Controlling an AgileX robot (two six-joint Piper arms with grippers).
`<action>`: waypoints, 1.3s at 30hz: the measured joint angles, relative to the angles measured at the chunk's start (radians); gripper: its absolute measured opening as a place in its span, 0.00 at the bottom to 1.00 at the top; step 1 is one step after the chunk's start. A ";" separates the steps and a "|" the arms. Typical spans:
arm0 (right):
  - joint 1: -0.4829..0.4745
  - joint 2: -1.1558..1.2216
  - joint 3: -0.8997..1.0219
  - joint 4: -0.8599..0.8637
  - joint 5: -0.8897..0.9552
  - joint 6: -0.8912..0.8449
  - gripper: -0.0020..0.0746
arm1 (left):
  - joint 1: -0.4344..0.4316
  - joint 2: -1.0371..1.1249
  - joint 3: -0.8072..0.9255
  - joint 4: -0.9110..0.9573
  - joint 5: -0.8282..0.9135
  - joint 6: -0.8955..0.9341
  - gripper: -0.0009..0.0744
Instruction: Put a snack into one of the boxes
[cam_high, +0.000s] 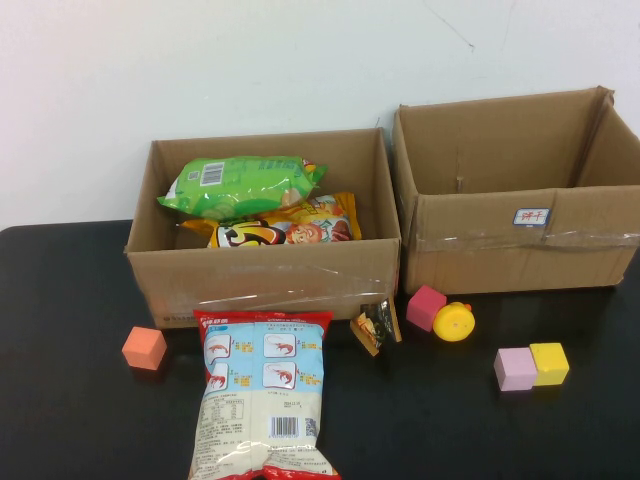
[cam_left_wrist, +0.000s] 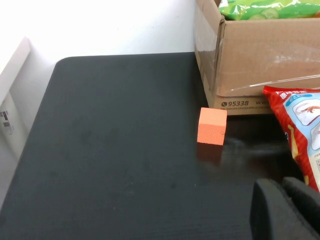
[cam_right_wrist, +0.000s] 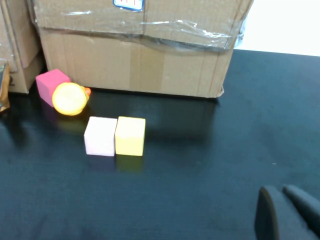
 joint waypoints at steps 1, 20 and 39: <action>0.000 0.000 0.000 0.000 0.000 0.000 0.02 | 0.000 0.000 0.000 0.000 0.000 0.000 0.02; 0.000 0.000 0.002 0.000 -0.782 0.000 0.02 | 0.000 0.000 0.009 0.028 -0.655 -0.070 0.02; 0.000 0.000 -0.219 0.111 -0.437 0.002 0.02 | 0.000 -0.003 -0.263 0.378 -0.556 -0.438 0.02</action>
